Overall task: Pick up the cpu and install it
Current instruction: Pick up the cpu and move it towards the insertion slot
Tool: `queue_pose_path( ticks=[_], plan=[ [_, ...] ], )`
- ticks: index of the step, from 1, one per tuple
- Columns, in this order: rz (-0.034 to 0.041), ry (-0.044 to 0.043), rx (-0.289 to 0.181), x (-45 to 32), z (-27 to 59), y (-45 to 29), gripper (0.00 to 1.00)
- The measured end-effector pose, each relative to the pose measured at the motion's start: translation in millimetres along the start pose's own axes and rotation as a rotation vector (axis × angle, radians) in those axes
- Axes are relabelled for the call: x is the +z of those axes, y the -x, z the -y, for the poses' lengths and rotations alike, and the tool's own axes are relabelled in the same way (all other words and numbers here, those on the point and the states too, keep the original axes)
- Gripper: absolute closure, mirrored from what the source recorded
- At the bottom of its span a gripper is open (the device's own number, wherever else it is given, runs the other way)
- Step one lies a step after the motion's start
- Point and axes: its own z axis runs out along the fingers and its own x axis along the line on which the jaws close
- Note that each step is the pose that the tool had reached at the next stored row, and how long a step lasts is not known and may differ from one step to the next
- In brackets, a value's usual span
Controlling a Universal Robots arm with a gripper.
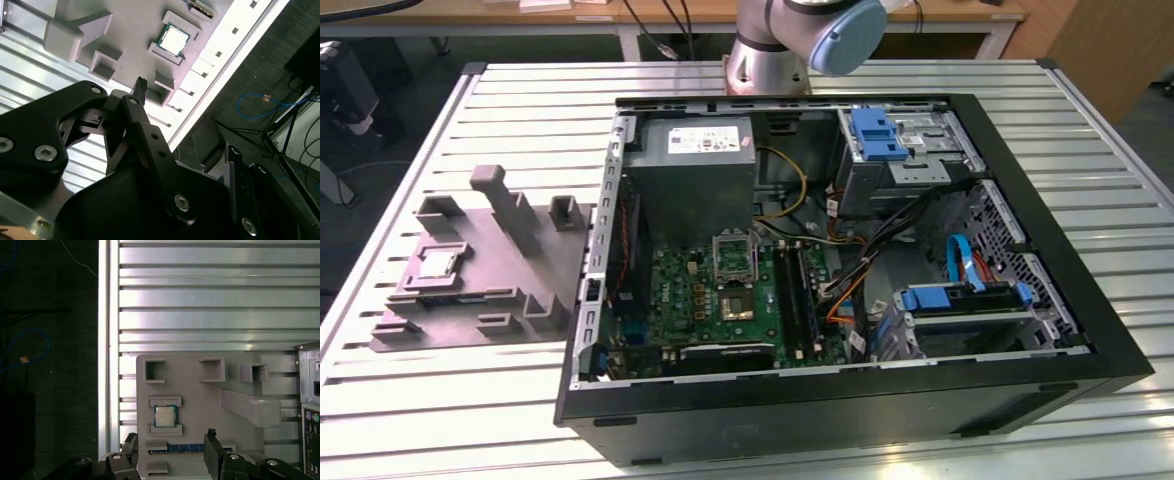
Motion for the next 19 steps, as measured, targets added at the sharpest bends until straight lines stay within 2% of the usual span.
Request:
queue_pose_path(
  ticks=[15,19],
  plan=[
    [0.0000,0.0001,-0.001,2.0,0.1,0.0,0.36],
    [-0.0022,0.0000,-0.006,2.9,0.2,-0.1,0.36]
  ],
)
